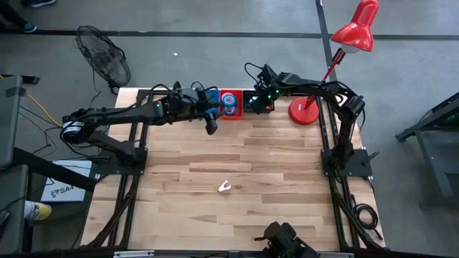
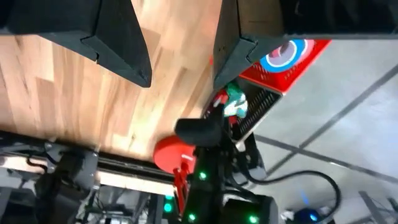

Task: Pick and place Stapler, Stapler remover, tape
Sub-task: Put the blue staple remover into the blue basket

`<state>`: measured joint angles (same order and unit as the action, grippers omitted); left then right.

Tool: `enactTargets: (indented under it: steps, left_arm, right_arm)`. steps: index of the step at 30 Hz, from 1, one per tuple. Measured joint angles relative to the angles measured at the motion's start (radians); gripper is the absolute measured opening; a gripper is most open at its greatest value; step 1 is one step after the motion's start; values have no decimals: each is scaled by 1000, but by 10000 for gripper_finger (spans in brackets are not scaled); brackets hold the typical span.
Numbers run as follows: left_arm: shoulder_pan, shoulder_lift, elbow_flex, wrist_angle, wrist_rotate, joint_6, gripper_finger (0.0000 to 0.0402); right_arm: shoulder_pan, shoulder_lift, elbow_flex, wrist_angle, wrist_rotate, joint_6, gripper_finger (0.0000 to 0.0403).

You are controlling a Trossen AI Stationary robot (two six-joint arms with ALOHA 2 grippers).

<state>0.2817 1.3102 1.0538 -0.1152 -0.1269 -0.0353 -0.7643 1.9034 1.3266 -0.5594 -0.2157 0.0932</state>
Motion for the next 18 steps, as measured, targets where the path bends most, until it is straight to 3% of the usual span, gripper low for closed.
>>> enactTargets:
  steps: [9, 18]
  left_arm:
    - [0, 0, 0, -32, 20, -19, 167]
    - [0, 0, 0, -172, 44, -17, 187]
  right_arm:
    - [-3, 0, 0, -10, 46, 19, 145]
    - [-8, -67, 0, -43, 45, -6, 189]
